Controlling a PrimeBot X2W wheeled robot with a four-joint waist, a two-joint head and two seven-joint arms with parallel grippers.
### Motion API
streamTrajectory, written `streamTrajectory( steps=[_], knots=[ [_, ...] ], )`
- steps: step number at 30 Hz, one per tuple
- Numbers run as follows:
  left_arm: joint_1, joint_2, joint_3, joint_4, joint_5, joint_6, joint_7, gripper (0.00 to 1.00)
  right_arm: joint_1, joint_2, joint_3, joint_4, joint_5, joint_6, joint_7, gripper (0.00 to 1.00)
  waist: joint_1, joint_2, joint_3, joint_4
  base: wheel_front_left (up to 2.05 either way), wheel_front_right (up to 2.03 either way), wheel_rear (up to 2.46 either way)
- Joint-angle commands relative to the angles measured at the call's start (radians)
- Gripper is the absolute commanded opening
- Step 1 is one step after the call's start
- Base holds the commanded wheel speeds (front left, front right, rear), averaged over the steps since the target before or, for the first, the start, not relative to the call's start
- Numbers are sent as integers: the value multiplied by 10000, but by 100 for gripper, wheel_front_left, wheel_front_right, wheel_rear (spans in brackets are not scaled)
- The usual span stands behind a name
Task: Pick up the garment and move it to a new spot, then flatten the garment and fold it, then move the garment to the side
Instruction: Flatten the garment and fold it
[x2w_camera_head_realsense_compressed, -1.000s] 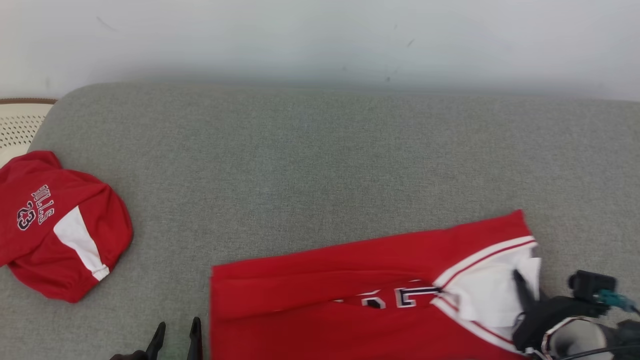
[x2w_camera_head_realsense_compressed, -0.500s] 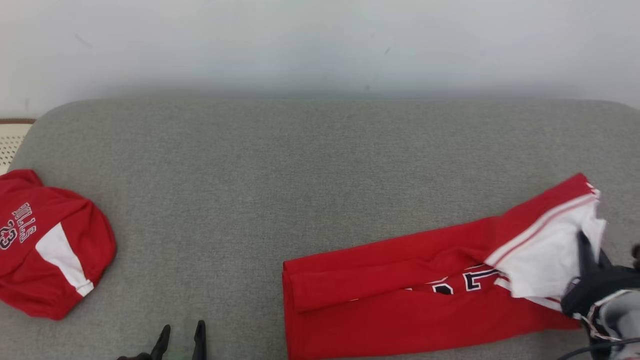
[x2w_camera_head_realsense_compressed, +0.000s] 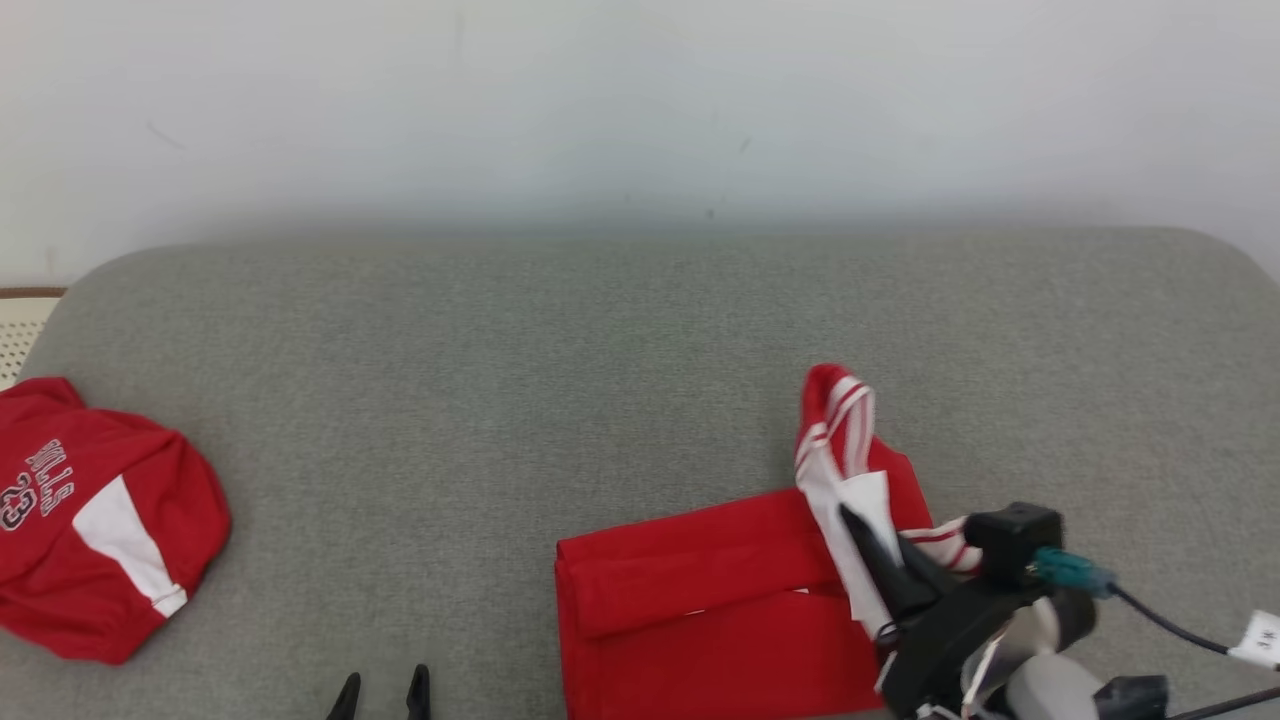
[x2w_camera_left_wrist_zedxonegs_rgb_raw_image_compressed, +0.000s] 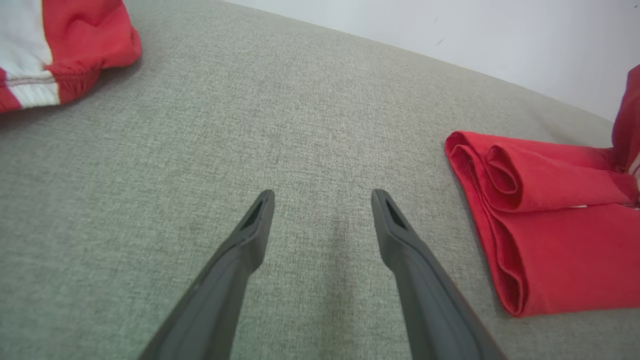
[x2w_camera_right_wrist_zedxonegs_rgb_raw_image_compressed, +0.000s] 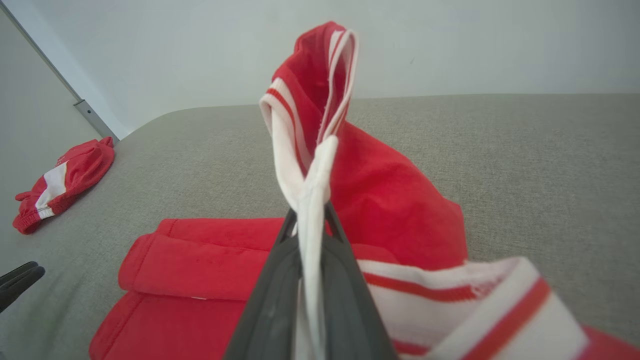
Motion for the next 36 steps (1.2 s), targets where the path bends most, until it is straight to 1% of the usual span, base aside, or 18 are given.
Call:
streamTrajectory(
  steps=[1,3,6,7,12,13,16,17,18,19,21,23,26,28,31,33,36],
  knots=[
    [212,7,-42,65,-121,4,-9,100,162,109,232,-218,126,-11,141,0,1,0,-33,165,0,0,0],
    [169,5,-114,45,-180,39,-9,100,153,188,519,-418,197,-11,317,0,1,0,-4,337,0,0,0],
    [141,8,-210,69,-204,43,-9,100,20,417,868,-371,229,-11,454,0,1,0,59,669,0,0,0],
    [137,7,-254,68,-226,58,-9,100,-87,452,996,-285,103,-11,480,0,1,0,77,787,0,0,0],
    [122,7,-363,97,-201,37,-11,100,-319,846,1312,417,334,-11,428,0,1,0,164,1403,0,0,0],
    [122,7,-363,97,-201,37,-11,100,-319,846,1312,417,334,-11,428,0,1,0,164,1403,0,0,0],
    [101,7,-383,133,-231,16,-9,100,-525,1038,1500,908,436,-10,313,0,1,0,213,1726,0,0,0],
    [87,7,-397,129,-246,17,-11,100,-574,1068,1534,1055,437,-8,285,6,1,0,230,1820,0,0,0],
    [87,7,-384,119,-257,27,-9,100,-615,1159,1578,1192,521,-7,190,58,1,0,238,1890,0,0,0],
    [91,3,-391,100,-259,24,-11,100,-647,1260,1564,1287,671,-7,102,100,1,0,254,1954,0,0,0],
    [135,7,-330,42,-270,66,-11,100,-808,1337,1625,1268,839,-7,-188,100,1,0,279,2001,0,0,0],
    [167,3,-273,-3,-255,97,-9,100,-924,1344,1751,997,1099,-5,-580,100,1,0,312,1985,0,0,0],
    [186,5,-132,-68,-232,135,-11,100,-1085,1050,1662,462,1570,-7,-1101,100,1,0,340,1823,0,0,0],
    [172,3,-96,-133,-206,138,-11,100,-1108,846,1204,203,1768,-7,-1318,100,1,0,359,1664,0,0,0],
    [125,8,-102,-177,-208,170,-9,100,-823,543,305,285,1806,-7,-1421,100,1,0,384,1423,0,0,0],
    [76,5,-145,-218,-227,181,-9,100,-679,347,-311,234,1623,-7,-1433,100,1,0,407,1301,0,0,0],
    [2,5,-139,-239,-189,185,-9,100,-172,248,-1231,73,1414,-7,-1435,100,1,0,442,1168,0,0,0]
  ],
)
